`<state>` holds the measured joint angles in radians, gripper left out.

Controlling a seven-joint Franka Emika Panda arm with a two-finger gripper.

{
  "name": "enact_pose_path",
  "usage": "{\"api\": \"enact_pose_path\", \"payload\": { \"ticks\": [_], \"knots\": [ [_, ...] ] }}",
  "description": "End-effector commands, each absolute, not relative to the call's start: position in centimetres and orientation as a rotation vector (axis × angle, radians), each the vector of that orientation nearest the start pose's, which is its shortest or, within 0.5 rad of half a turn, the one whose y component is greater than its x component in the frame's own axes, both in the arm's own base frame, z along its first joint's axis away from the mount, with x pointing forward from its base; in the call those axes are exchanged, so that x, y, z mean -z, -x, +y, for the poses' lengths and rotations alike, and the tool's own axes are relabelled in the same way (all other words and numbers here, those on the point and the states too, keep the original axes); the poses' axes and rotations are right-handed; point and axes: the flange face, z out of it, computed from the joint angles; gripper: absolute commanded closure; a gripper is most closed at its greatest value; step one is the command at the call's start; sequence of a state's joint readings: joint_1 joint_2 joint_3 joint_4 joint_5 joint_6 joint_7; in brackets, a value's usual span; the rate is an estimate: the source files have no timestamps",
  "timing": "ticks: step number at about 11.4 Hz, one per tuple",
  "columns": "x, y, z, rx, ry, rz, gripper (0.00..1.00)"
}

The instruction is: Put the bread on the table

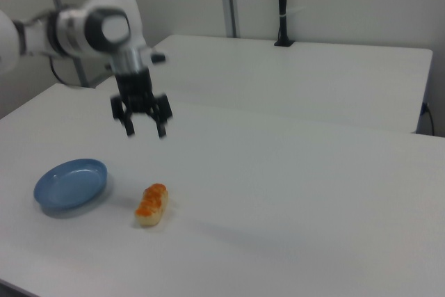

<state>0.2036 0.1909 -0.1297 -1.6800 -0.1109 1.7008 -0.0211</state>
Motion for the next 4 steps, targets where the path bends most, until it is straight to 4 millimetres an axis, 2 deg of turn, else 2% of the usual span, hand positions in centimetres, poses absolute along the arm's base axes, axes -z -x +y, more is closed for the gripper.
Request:
{"api": "enact_pose_path", "payload": {
  "ticks": [1,2,4],
  "knots": [
    [-56.9,-57.6,2.2,-0.096,3.225,-0.091,0.0],
    [-57.5,-57.1,1.7,-0.103,3.193,-0.057,0.0],
    [-57.4,-57.0,0.7,-0.128,3.179,-0.011,0.0]
  ]
}}
